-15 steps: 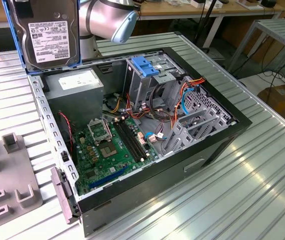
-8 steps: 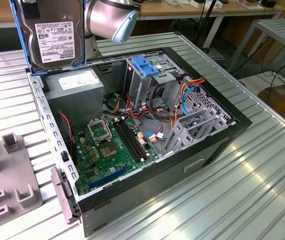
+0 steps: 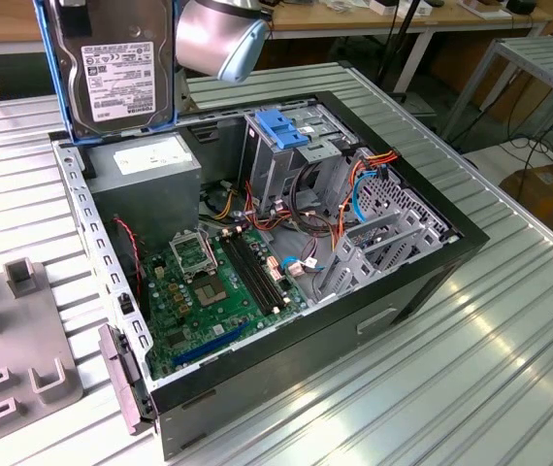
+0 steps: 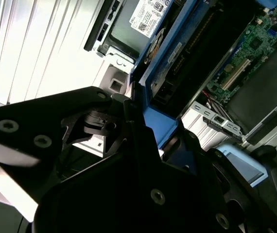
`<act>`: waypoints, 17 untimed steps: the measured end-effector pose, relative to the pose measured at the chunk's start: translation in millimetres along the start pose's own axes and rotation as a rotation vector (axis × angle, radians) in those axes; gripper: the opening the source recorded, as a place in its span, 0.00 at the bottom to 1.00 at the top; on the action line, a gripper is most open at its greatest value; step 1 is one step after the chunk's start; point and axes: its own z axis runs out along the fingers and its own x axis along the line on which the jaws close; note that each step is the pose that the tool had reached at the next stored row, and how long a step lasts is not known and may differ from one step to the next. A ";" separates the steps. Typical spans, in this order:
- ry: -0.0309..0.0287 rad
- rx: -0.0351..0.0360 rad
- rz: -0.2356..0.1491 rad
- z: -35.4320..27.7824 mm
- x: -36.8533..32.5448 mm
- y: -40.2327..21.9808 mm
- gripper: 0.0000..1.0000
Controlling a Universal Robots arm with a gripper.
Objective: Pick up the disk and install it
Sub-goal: 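Pick up the disk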
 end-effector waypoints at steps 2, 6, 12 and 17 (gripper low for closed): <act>0.0002 0.0000 0.000 0.1 0.0 -3.7 0.37; 0.0011 0.0000 0.000 0.4 0.0 -14.3 0.37; 0.0015 0.0000 0.000 1.1 0.2 -27.0 0.37; 0.0015 0.0000 0.000 1.6 0.2 -39.1 0.37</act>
